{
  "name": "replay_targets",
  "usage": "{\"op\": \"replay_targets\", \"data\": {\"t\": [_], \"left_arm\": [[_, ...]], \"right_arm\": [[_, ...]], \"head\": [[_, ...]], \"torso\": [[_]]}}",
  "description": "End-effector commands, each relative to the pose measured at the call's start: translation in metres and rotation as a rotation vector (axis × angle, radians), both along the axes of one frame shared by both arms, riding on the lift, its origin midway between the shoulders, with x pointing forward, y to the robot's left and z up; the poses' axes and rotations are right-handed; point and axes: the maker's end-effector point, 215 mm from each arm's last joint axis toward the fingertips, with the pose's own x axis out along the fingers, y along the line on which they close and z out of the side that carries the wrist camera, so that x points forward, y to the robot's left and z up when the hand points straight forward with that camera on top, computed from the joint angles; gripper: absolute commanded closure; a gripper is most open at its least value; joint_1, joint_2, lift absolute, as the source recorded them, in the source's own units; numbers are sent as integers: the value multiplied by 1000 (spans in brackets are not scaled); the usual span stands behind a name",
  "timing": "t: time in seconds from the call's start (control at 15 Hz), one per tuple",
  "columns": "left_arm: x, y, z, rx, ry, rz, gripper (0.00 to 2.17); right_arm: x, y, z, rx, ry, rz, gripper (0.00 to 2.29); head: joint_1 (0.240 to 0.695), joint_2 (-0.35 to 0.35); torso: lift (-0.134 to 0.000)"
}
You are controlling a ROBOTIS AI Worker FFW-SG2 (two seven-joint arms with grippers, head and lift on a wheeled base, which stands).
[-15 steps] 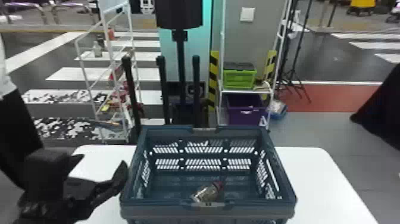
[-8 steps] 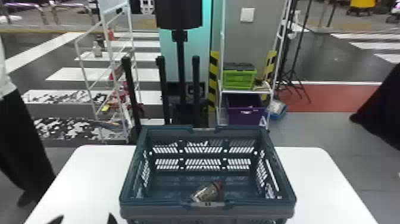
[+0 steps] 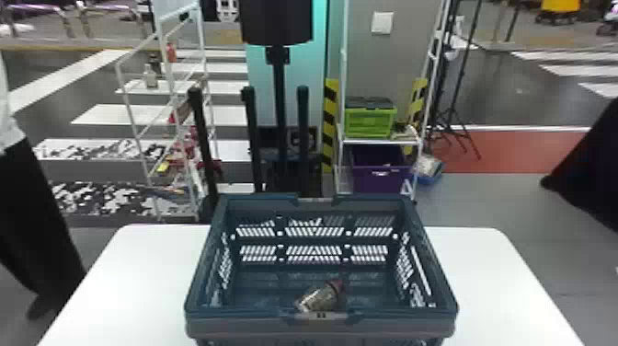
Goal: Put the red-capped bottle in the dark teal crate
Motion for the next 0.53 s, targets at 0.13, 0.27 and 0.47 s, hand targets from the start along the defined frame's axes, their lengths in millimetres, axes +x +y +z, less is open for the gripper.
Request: {"op": "replay_targets", "data": {"t": [0.13, 0.27, 0.47], "left_arm": [[-7, 0, 8, -5, -27, 10, 19], [-8, 1, 11, -8, -36, 15, 19], [-9, 0, 9, -7, -32, 16, 19]], "right_arm": [[1, 1, 0, 4, -3, 4, 154], [1, 1, -1, 3, 0, 6, 154], [1, 1, 0, 3, -1, 6, 154]], "head": [[499, 0], [499, 0], [499, 0]], "torso": [[0], [0], [0]]}}
